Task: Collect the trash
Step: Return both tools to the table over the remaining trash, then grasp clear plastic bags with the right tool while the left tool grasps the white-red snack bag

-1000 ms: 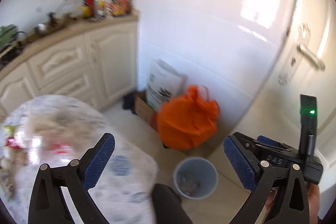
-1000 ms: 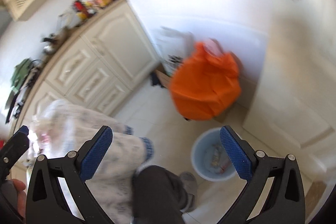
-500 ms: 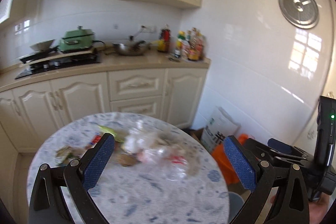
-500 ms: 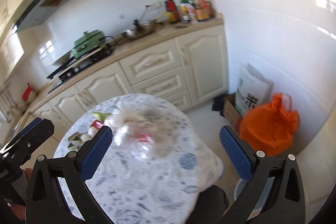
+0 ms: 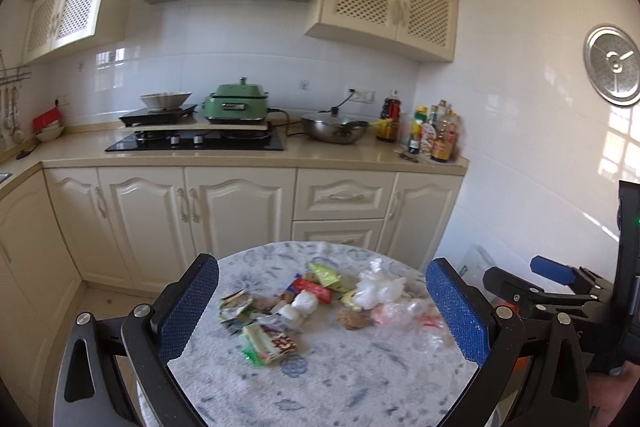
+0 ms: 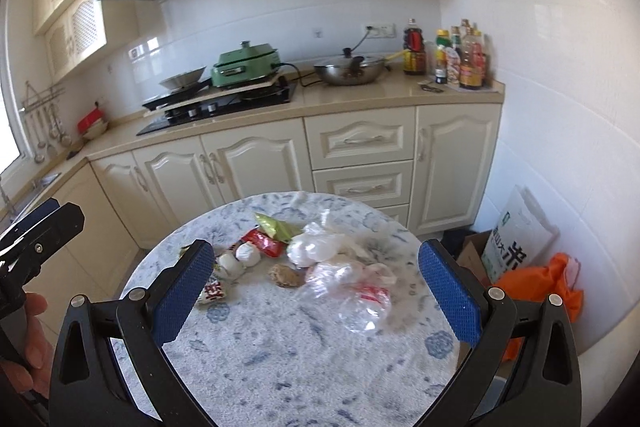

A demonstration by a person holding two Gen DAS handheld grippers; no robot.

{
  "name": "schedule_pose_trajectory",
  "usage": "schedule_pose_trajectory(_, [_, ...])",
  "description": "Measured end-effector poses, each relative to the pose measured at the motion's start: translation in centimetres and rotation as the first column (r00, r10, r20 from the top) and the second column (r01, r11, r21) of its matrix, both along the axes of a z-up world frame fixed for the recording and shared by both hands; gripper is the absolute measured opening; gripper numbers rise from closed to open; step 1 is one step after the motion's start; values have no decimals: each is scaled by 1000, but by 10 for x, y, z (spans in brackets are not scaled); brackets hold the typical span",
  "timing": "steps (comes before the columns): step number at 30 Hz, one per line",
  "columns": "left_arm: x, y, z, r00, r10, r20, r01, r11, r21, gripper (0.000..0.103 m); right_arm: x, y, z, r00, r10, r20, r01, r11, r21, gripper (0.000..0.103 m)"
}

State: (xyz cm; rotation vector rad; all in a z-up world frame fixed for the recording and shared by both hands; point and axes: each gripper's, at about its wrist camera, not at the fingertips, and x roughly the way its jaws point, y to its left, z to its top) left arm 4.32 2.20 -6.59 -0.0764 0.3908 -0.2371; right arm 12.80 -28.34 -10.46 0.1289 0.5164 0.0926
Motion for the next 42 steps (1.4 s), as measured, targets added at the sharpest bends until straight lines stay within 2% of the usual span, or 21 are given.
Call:
schedule_pose_trajectory(3, [7, 4, -2, 998, 44, -40, -43, 999, 18, 102, 7, 17, -8, 999, 48, -23, -48, 998, -26, 103])
schedule_pose_trajectory(7, [26, 6, -14, 986, 102, -133, -91, 992, 86, 102, 22, 25, -28, 994, 77, -80, -80, 996, -28, 103])
schedule_pose_trajectory(10, [47, 6, -36, 969, 123, -212, -99, 988, 121, 102, 37, 27, -47, 988, 77, -134, -82, 996, -36, 103])
schedule_pose_trajectory(13, [69, 3, -53, 951, 129, -280, -96, 987, 131, 102, 53, 21, -66, 980, 67, -186, -73, 997, -26, 103])
schedule_pose_trajectory(16, [102, -1, -57, 937, 131, -324, -93, 987, 131, 102, 67, 14, -82, 973, 46, -228, -56, 998, -34, 103])
schedule_pose_trajectory(25, [184, -13, -122, 885, 162, -436, -96, 981, 168, 102, 110, -9, -132, 940, 15, -340, -25, 999, -24, 103])
schedule_pose_trajectory(29, [223, -19, -147, 853, 165, -495, -90, 981, 173, 102, 132, -12, -149, 927, 29, -373, -37, 999, -14, 103])
schedule_pose_trajectory(34, [258, -22, -172, 827, 175, -535, -104, 982, 160, 102, 159, -9, -173, 912, 54, -408, -75, 997, -36, 103])
schedule_pose_trajectory(36, [264, -23, -176, 833, 205, -515, -121, 974, 192, 102, 169, -7, -182, 906, 69, -418, -96, 994, -44, 103])
schedule_pose_trajectory(38, [274, -25, -178, 833, 217, -509, -128, 971, 204, 102, 174, -8, -190, 899, 76, -430, -96, 995, -25, 99])
schedule_pose_trajectory(39, [276, -25, -179, 833, 217, -509, -130, 971, 201, 102, 173, -9, -189, 909, 66, -413, -85, 996, -29, 96])
schedule_pose_trajectory(40, [279, -27, -180, 834, 214, -508, -127, 971, 201, 100, 173, -9, -189, 910, 64, -410, -82, 996, -28, 92])
schedule_pose_trajectory(42, [281, -28, -180, 849, 199, -489, -113, 973, 201, 89, 171, -9, -187, 913, 68, -402, -83, 996, -19, 85])
